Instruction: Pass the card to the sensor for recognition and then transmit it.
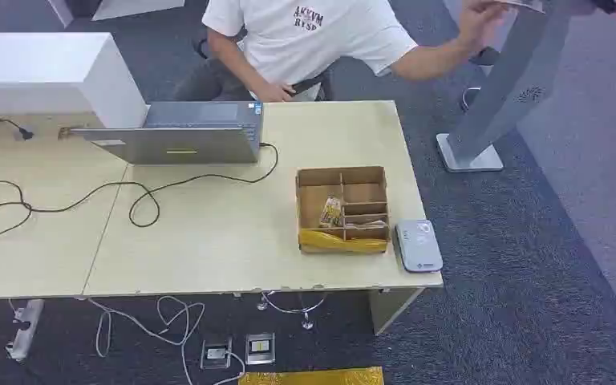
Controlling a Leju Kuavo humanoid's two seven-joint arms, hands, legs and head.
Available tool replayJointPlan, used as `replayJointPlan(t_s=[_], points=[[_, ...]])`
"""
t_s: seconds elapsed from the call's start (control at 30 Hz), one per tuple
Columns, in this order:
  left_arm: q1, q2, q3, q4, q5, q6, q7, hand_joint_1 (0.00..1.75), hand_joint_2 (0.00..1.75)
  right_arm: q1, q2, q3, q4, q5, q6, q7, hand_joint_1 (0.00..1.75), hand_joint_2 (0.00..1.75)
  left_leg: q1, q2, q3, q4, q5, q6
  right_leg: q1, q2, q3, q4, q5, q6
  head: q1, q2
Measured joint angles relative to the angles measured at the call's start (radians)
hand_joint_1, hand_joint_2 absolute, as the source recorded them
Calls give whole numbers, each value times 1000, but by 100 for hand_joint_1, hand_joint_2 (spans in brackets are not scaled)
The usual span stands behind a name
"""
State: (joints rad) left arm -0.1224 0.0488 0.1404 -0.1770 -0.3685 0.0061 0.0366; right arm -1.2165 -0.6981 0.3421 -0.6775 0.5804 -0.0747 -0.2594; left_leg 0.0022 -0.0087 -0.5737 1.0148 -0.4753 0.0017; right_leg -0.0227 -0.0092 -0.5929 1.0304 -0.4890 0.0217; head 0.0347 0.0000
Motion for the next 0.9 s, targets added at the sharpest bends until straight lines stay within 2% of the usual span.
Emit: replayJointPlan(t_s=[0.13, 0.23, 0.4, 0.53, 0.9], points=[[-1, 2, 0, 0, -6, -4, -10, 0, 0, -14, 40, 80, -14, 163, 2, -11, 0, 175, 1, 2, 1, 0, 0, -1, 1, 2, 0, 0, 0, 0, 0, 0], [0, -2, 0, 0, -6, 24, -10, 0, 0, -14, 72, 132, -13, 216, 8, -20, 0, 175, 2, 0, 1, 0, 0, -1, 2, 1, 0, 0, 0, 0, 0, 0], [1, -6, 0, 0, -10, 29, -10, 0, 0, -2, 116, 191, -9, 236, 13, -30, 0, 175, 2, -1, 0, 0, 1, -2, 2, 0, 0, 0, 0, 0, 0, 0], [1, 3, 0, 0, -23, -9, -10, 0, 0, 24, 150, 225, -2, 244, 12, -13, 0, 175, 2, -1, 0, 0, 1, -2, 2, 0, 0, 0, 0, 0, 0, 0], [2, 33, -1, 0, -29, -37, -11, 0, 0, 76, 208, 262, 6, 248, 13, -1, 0, 175, 2, -1, 0, 0, 1, -2, 2, 0, -1, 0, 0, 0, 1, 0]])
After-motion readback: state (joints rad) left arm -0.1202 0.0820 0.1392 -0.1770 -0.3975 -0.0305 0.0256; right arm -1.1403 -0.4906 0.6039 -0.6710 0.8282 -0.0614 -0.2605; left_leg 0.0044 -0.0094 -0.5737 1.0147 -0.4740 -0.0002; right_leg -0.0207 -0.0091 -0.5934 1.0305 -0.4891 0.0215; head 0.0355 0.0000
